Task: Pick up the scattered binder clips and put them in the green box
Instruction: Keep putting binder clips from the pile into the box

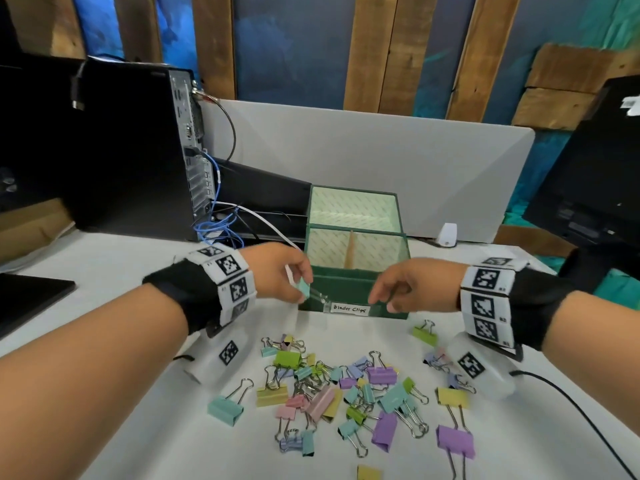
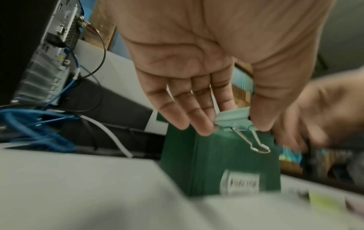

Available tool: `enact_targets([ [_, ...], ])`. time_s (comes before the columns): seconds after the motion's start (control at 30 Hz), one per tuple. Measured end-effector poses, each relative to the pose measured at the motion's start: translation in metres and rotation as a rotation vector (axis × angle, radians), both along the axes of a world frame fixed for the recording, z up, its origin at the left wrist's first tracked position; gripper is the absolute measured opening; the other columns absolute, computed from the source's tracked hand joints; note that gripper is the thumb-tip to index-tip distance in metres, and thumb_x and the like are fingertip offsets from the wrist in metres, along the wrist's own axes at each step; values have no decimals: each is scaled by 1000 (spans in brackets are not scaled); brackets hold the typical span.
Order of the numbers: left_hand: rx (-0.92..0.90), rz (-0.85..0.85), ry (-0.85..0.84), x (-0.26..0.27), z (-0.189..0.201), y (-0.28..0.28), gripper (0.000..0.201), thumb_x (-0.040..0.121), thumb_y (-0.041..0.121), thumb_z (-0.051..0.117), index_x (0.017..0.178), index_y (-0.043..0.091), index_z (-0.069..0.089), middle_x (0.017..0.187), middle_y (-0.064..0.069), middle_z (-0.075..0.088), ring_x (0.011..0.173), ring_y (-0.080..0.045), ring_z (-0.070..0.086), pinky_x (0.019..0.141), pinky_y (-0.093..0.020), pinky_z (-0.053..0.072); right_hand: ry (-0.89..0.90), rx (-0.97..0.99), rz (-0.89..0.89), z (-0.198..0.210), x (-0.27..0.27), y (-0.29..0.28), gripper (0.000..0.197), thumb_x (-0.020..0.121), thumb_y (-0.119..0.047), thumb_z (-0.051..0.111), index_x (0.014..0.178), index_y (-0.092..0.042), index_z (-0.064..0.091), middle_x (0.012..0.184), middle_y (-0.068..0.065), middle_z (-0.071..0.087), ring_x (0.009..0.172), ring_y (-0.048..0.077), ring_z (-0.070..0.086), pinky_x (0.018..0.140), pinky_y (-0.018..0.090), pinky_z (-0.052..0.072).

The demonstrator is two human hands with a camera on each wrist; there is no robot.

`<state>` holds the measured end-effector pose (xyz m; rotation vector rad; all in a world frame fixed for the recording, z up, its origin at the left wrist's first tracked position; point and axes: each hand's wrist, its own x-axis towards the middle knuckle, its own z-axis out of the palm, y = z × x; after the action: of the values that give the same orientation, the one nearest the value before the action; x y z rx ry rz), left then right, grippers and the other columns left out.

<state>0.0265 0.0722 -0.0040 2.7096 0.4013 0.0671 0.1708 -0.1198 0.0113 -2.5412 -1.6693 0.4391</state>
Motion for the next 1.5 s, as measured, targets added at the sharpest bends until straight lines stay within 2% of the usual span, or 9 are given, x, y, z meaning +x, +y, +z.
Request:
enact_targets([
  [0.23,21,129,-273,38,27,5,26,77,26,74,101,24,63,102,4,62,94,-16,62,75,-27,52,77,-287,109,-24,-15,-18,35,84,-23,66,115,-38,63,115,-11,57,104,11,59,94,28,47],
  [0.33,82,197,-229,55,23,9,30,76,29,74,103,25,61,109,3,62,100,-17,61,71,-24,46,81,-283,136,-29,-17,-16,39,83,-23,67,118,-39,61,105,-15,51,103,12,56,96,32,46],
  [0.53,75,180,-164,58,14,3,47,79,45,67,122,31,55,132,4,53,116,-18,55,90,-30,44,62,-256,158,-33,-17,-10,37,84,-23,66,118,-36,62,104,-14,50,99,10,54,82,22,42],
  [0.7,50,83,-31,18,26,-11,32,82,43,65,109,29,61,111,6,61,98,-13,59,88,-28,48,33,-232,160,-39,-13,-7,36,83,-23,66,116,-35,62,105,-13,51,95,9,53,68,12,37],
  [0.87,183,10,337,-21,17,-30,32,73,50,70,95,28,62,100,3,70,89,-17,66,78,-27,50,8,-237,123,-40,-15,-9,34,79,-27,70,111,-35,62,108,-12,53,103,14,57,86,27,46],
  [0.93,240,5,423,-30,10,-34,32,72,50,71,92,28,59,101,1,71,71,-14,62,65,-24,46,-1,-240,113,-38,-16,-11,36,77,-30,70,110,-38,61,114,-12,54,104,12,57,90,30,49],
  [1.1,326,41,687,-49,-6,-40,49,72,55,69,106,22,55,92,-1,72,49,-2,45,48,-18,35,37,-186,130,-37,-28,-17,38,78,-36,71,114,-39,59,119,-12,51,107,10,55,95,33,47],
  [1.23,338,64,719,-59,-22,-43,45,64,55,75,89,26,52,59,11,52,53,-4,46,50,-19,34,7,-178,152,-40,-32,-22,38,81,-32,68,117,-39,58,109,-20,46,102,6,52,95,30,47],
  [1.5,210,54,608,-51,-33,-32,29,68,32,76,80,31,50,70,12,55,64,-10,53,65,-22,45,-20,-176,128,-45,-33,-23,40,79,-38,70,116,-34,56,123,-10,55,111,11,52,94,29,45],
])
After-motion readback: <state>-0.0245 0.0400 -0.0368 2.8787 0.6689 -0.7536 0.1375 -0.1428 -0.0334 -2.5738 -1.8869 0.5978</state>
